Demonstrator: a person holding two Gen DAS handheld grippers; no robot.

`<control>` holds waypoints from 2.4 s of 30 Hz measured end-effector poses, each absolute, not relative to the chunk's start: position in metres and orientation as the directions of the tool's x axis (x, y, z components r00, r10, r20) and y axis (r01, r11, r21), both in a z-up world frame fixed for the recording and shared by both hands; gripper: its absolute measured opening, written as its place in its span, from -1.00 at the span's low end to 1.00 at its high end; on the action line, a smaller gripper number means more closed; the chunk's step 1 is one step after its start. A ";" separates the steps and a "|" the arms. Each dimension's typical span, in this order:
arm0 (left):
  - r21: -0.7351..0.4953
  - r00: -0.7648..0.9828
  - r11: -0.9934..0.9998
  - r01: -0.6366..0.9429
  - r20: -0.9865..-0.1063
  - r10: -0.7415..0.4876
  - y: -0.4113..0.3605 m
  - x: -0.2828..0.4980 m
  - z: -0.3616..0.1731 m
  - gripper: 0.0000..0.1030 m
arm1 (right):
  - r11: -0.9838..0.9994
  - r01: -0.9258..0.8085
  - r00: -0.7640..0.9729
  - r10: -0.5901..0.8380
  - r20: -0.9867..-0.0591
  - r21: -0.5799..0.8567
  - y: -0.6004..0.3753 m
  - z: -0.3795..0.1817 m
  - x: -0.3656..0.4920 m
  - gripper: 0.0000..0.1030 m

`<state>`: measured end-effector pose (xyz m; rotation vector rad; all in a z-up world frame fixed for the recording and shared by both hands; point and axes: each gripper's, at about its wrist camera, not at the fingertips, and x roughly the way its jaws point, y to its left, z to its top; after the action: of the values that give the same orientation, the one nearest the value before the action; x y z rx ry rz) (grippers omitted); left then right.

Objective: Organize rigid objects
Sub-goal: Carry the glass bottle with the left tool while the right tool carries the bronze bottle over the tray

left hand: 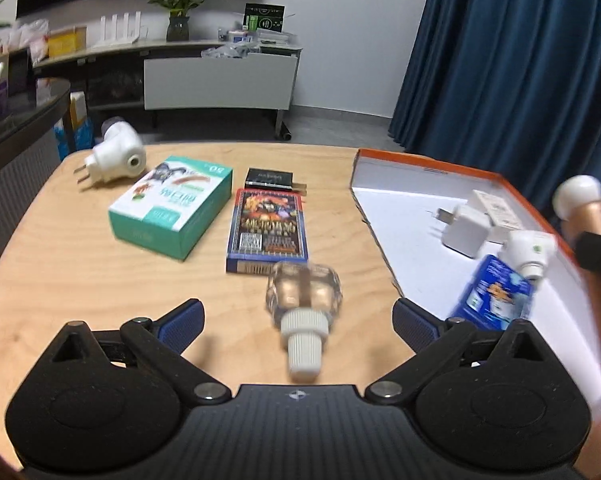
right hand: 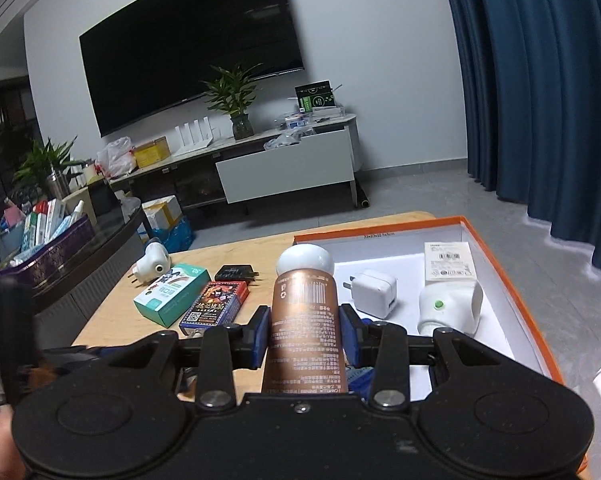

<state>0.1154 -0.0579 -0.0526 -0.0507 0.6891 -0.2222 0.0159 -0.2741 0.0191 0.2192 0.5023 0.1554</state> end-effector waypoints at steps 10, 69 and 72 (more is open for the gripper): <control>-0.104 0.742 0.983 0.149 -0.646 -0.181 -0.064 0.136 -0.067 0.03 | 0.953 -0.086 0.872 0.213 -0.441 0.290 -0.285 0.014 0.013 -0.11; -0.171 0.789 0.922 0.346 -0.478 -0.385 -0.135 0.019 0.025 0.03 | 0.965 -0.002 0.927 0.099 -0.362 0.261 -0.323 0.058 -0.062 -0.10; -0.172 0.786 0.922 0.346 -0.483 -0.385 -0.136 0.019 0.022 0.03 | 0.966 0.002 0.925 0.097 -0.368 0.260 -0.323 0.057 -0.061 -0.10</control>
<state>0.0193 -0.1361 0.0222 -0.0755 0.5371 -0.3945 -0.0606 -0.3232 0.0569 0.2596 0.3885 0.0496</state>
